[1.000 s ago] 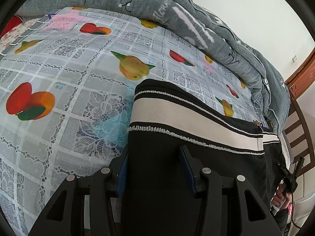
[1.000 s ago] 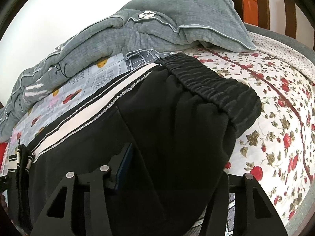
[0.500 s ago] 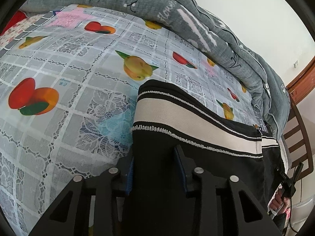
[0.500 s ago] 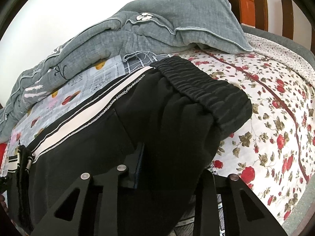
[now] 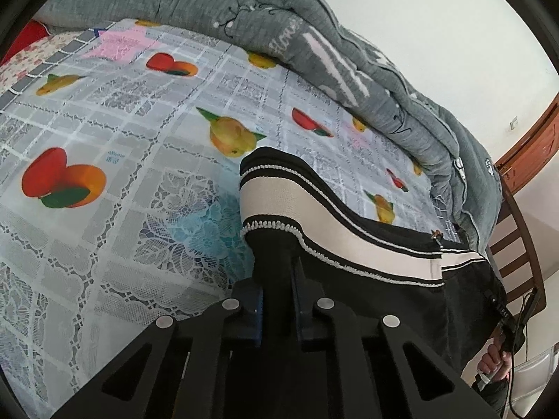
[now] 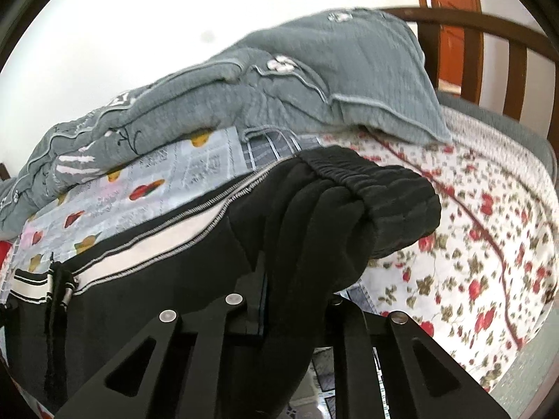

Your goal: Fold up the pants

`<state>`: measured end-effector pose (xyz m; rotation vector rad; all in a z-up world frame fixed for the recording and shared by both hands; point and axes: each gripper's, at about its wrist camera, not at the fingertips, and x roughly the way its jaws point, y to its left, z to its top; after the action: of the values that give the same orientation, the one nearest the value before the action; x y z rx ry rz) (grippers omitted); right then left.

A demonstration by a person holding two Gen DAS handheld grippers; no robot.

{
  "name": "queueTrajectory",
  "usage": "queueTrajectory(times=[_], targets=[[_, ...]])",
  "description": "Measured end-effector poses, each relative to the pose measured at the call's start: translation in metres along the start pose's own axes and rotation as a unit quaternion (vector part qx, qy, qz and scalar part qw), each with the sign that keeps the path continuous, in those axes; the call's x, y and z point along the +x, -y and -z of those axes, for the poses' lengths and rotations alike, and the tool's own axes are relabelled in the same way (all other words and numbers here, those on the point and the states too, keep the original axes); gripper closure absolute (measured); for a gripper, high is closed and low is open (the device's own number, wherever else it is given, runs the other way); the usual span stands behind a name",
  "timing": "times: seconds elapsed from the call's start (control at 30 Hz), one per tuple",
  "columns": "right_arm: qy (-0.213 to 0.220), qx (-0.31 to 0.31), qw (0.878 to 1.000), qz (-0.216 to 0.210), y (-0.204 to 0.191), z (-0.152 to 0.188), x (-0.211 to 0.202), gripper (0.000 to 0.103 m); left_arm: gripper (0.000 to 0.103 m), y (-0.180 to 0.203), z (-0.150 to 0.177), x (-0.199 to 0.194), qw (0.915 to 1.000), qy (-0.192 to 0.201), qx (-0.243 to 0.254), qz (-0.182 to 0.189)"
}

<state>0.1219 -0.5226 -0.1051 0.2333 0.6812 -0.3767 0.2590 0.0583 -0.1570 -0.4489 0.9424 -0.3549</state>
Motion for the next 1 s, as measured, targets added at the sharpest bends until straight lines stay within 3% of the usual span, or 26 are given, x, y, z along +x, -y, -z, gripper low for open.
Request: queueTrajectory(times=[0.53, 1.0], targets=[[0.059, -0.053, 0.997, -0.024, -0.068, -0.027, -0.048, 0.091, 0.093, -0.020, -0.007, -0.035, 0.9988, 0.038, -0.020, 0.024], [0.060, -0.087, 0.989, -0.106, -0.163, -0.025, -0.021, 0.091, 0.093, -0.093, -0.051, -0.076, 0.9940, 0.087, -0.043, -0.051]])
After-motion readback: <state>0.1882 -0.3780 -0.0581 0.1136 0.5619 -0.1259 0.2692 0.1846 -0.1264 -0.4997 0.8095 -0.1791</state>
